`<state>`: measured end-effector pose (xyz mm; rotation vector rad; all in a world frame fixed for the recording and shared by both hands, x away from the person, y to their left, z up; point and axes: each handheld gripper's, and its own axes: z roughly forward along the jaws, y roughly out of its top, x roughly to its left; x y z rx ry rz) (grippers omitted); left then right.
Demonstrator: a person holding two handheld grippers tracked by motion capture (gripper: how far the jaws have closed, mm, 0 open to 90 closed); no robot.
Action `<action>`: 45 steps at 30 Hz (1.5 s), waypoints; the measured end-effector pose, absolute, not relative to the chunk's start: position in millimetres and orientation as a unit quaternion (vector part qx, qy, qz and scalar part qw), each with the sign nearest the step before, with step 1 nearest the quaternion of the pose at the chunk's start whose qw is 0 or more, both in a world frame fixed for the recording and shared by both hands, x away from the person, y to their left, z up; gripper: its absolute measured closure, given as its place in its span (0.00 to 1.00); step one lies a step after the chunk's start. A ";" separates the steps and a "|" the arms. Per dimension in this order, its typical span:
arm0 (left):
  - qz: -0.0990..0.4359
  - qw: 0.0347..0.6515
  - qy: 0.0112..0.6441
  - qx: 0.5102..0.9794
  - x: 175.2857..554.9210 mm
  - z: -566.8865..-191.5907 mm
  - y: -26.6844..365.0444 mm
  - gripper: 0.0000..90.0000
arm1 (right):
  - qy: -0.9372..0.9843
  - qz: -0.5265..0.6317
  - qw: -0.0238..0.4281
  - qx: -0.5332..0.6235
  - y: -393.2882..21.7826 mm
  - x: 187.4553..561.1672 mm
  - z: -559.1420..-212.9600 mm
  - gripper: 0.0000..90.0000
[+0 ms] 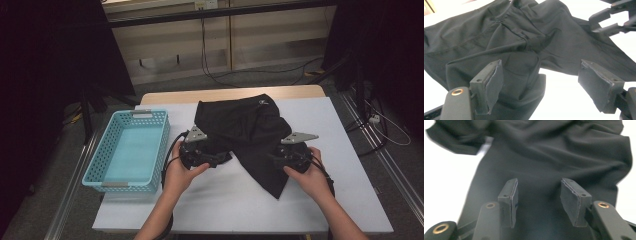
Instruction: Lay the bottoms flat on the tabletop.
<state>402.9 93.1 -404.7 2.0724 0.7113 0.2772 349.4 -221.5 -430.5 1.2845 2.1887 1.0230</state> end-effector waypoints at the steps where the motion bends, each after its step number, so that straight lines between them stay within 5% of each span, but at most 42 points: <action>1: 0.114 0.446 0.287 0.840 403.9 -406.0 94.9 0.21 | 0.792 0.370 0.192 0.446 -212.1 342.3 -429.7 0.56; 6: 0.112 0.440 0.295 0.841 406.2 -408.7 99.1 0.19 | 0.808 0.371 0.180 0.421 -193.2 331.5 -433.8 0.56; 12: 0.118 0.439 0.297 0.840 408.0 -406.7 103.8 0.18 | 0.834 0.371 0.147 0.380 -170.7 322.3 -440.1 0.78; 24: 0.117 0.438 0.297 0.840 406.8 -407.8 102.8 0.18 | 0.858 0.336 0.155 0.357 -163.7 325.2 -452.5 0.80; 29: 0.119 0.437 0.294 0.841 407.0 -408.6 102.2 0.18 | 0.852 0.334 0.160 0.369 -175.5 331.8 -452.8 0.99; 36: 0.119 0.442 0.293 0.839 406.5 -406.4 102.0 0.18 | 0.832 0.379 0.143 0.379 -186.3 337.6 -436.4 1.00; 45: 0.115 0.445 0.292 0.839 406.0 -406.2 100.2 0.18 | 0.785 0.407 0.183 0.431 -218.9 360.8 -430.0 1.00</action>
